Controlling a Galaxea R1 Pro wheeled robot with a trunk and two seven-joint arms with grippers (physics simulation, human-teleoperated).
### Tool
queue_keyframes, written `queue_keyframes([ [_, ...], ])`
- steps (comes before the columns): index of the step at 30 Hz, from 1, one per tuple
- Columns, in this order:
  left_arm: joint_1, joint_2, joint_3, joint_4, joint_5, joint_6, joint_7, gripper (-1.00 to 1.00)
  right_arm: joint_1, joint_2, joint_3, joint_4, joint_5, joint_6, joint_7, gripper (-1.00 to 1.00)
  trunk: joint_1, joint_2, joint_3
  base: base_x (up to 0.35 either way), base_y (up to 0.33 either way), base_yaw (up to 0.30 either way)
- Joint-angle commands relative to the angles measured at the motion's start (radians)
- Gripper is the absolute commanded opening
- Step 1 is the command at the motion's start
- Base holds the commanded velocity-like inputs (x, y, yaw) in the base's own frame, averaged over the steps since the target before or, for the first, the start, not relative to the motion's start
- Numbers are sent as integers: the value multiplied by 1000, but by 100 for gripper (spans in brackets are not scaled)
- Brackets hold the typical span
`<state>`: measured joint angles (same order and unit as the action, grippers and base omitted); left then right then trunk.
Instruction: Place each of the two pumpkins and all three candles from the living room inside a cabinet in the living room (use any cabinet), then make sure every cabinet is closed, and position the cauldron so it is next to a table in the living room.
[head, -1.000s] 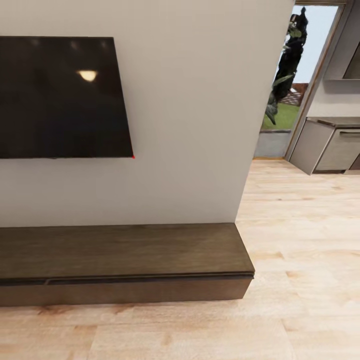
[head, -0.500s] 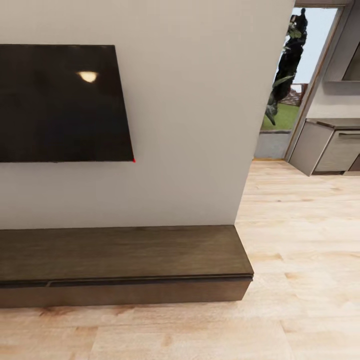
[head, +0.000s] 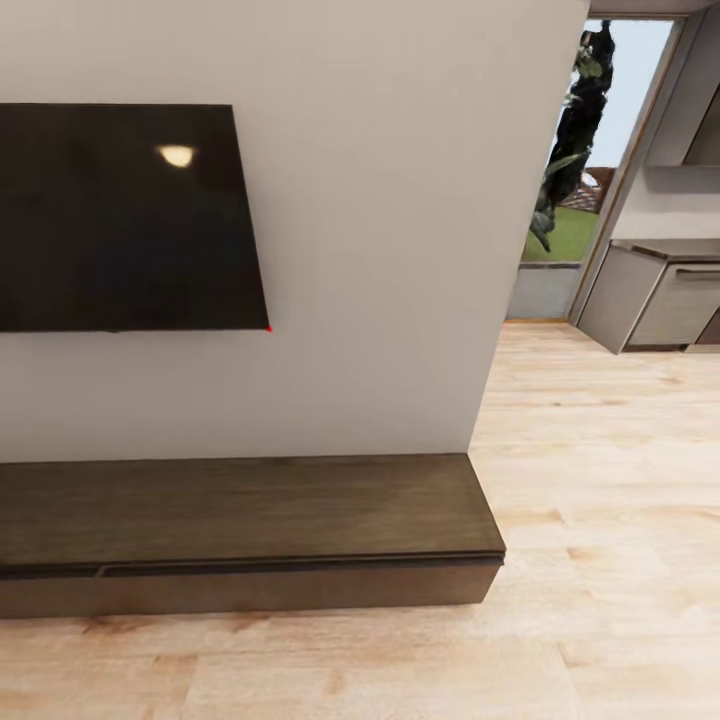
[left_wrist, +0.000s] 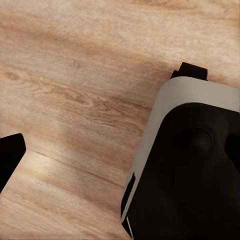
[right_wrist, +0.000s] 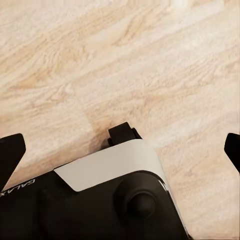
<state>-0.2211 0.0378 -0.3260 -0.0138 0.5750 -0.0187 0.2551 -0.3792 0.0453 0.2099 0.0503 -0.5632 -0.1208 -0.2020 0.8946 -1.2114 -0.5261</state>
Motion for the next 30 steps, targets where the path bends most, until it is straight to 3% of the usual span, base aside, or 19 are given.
queue_keyframes([
  [1, 1, 0, -8, 0, 10, -1, 3, 100, -1, 1, 8, 4, -10, 1, 0, 100, -4, 7, 2, 0, 0, 0],
  [21, 19, -7, -8, 0, 14, 51, -2, 100, 2, 1, 6, 3, -11, 6, 1, 100, -81, 147, 65, 0, 0, 0],
  [30, 19, -6, -7, -2, 21, 39, -2, 100, 2, 1, 6, -1, -7, -1, 2, 100, -81, 147, 65, 0, 0, 0],
])
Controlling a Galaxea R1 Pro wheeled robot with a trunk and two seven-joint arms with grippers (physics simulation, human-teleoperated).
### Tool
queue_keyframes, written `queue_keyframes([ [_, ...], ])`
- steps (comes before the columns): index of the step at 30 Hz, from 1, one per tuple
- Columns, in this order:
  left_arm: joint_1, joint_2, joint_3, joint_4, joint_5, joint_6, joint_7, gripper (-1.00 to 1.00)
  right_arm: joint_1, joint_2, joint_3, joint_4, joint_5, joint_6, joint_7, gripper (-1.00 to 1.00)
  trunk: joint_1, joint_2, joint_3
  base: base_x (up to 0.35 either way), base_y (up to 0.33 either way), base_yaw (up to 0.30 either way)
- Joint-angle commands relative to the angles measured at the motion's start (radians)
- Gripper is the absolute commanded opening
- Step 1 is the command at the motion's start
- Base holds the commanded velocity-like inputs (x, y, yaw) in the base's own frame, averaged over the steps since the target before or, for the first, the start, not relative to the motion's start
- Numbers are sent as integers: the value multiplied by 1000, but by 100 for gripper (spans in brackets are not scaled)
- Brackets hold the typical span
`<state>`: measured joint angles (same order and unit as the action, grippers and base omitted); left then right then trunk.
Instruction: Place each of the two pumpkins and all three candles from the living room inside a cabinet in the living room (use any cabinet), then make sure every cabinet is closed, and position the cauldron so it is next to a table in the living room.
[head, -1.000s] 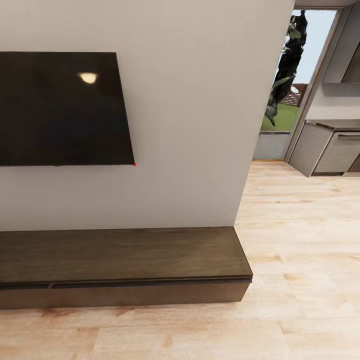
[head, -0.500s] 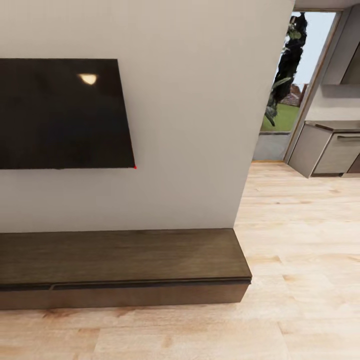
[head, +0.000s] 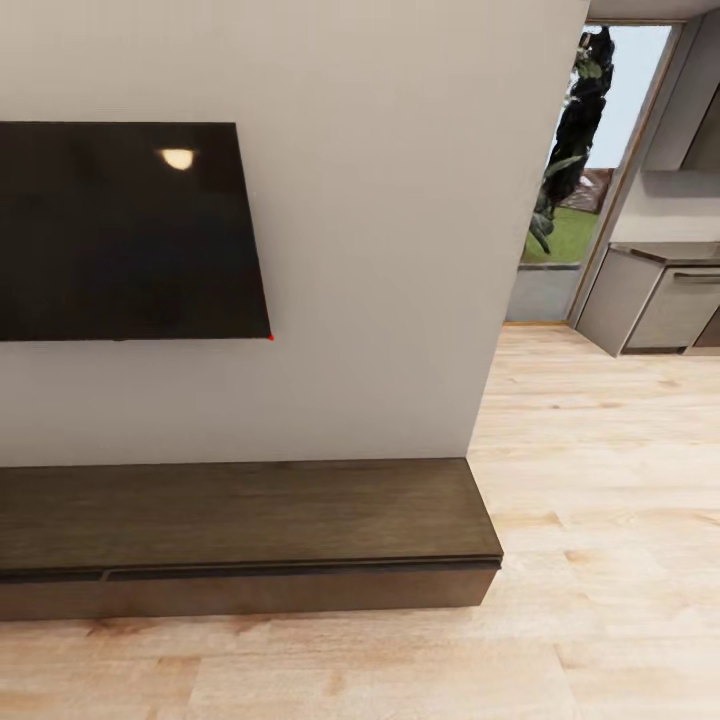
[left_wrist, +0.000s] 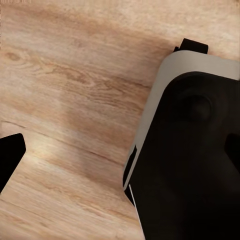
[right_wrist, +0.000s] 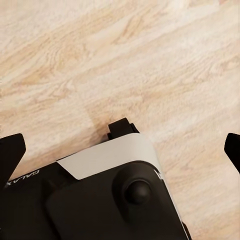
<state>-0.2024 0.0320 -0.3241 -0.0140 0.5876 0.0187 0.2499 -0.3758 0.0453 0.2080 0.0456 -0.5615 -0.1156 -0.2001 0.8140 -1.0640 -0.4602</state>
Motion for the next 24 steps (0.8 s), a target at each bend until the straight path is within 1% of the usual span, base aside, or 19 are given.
queue_keyframes([
  [1, 0, 1, -8, -2, 7, -1, 3, 100, -2, 2, 8, 3, -7, -7, 0, 100, 0, -1, -1, 0, 0, 0],
  [7, 0, 14, -7, -4, -4, -6, 3, 100, -2, 7, 8, -2, -7, -9, 2, 100, 0, -1, -1, 0, 0, 0],
  [12, 0, 8, -9, -4, 2, -6, 3, 100, -2, 6, 8, -1, -9, -9, 2, 100, 0, -1, -1, 0, 0, 0],
  [18, 0, 13, -9, -4, -1, -6, 3, 100, -2, 8, 8, -2, -9, -9, 2, 100, 0, -1, -1, 0, 0, 0],
  [24, 0, 13, -9, -4, 0, -6, 3, 100, -2, 7, 8, -1, -9, -9, 2, 100, 0, -1, -1, 0, 0, 0],
])
